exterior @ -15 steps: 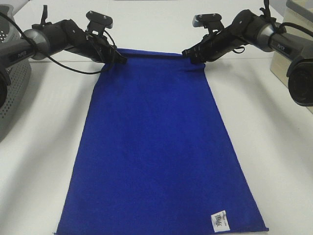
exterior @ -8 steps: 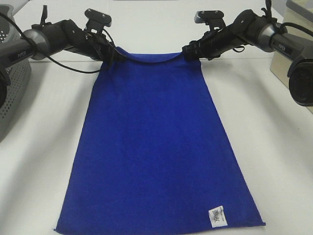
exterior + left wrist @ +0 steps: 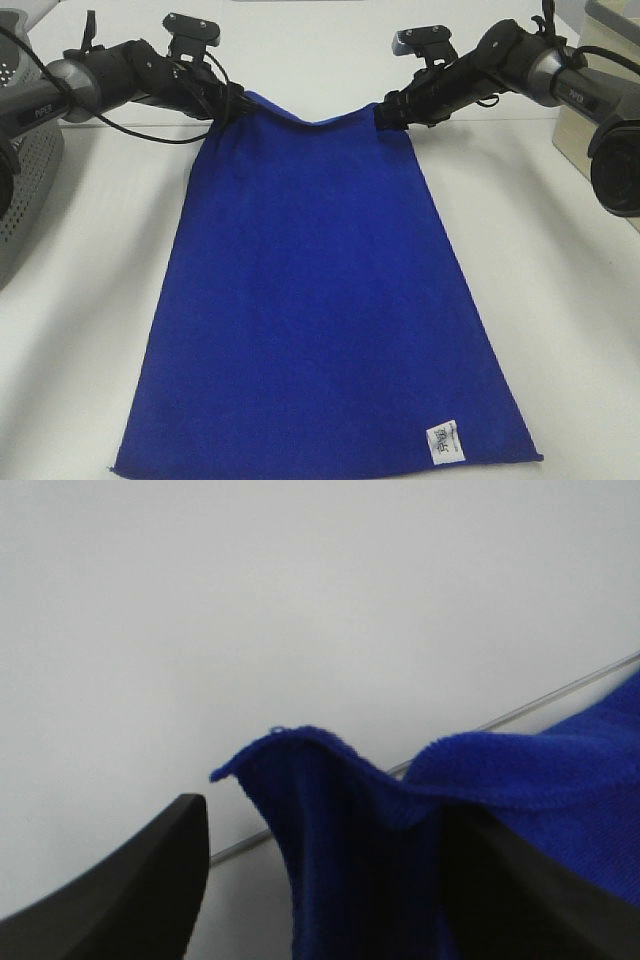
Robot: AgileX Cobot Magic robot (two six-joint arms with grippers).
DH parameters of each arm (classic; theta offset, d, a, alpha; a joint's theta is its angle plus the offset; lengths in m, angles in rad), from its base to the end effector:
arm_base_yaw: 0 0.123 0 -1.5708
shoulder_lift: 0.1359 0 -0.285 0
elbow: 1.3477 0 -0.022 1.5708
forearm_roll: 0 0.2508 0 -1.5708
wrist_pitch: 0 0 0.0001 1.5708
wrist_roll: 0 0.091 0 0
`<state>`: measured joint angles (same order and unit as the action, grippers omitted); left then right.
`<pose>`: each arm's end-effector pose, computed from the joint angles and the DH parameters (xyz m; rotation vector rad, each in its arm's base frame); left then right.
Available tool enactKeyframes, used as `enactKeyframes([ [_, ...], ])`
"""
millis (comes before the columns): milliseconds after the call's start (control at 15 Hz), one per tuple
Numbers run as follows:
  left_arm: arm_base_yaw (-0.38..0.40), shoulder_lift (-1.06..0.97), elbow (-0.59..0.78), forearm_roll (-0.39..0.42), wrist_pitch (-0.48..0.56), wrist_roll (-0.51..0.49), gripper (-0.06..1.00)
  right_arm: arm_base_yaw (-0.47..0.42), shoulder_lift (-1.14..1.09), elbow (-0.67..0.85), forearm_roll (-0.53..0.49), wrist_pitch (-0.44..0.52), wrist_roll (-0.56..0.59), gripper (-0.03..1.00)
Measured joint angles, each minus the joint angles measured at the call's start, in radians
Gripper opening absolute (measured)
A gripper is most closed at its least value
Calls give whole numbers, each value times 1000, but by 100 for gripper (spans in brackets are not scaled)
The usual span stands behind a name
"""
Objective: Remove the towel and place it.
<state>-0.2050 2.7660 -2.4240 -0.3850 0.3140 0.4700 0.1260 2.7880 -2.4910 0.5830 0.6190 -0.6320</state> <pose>0.5875 -0.1330 0.1016 0.3924 2.0826 -0.1843 0.5830 0.1032 0.0952 -0.4657 2.2494 0.3692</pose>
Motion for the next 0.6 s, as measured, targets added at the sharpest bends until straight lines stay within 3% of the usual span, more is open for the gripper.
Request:
enactKeyframes([
  [267,16,-15,0,-19,7,-85,61,-1,-58,3,14,66,-1,60],
  [400,19,-16,0,-32,67,-242,61,-1,-97,1,14,201,8,60],
  [600,19,-16,0,-31,138,-297,61,-1,-124,1,13,319,14,60],
])
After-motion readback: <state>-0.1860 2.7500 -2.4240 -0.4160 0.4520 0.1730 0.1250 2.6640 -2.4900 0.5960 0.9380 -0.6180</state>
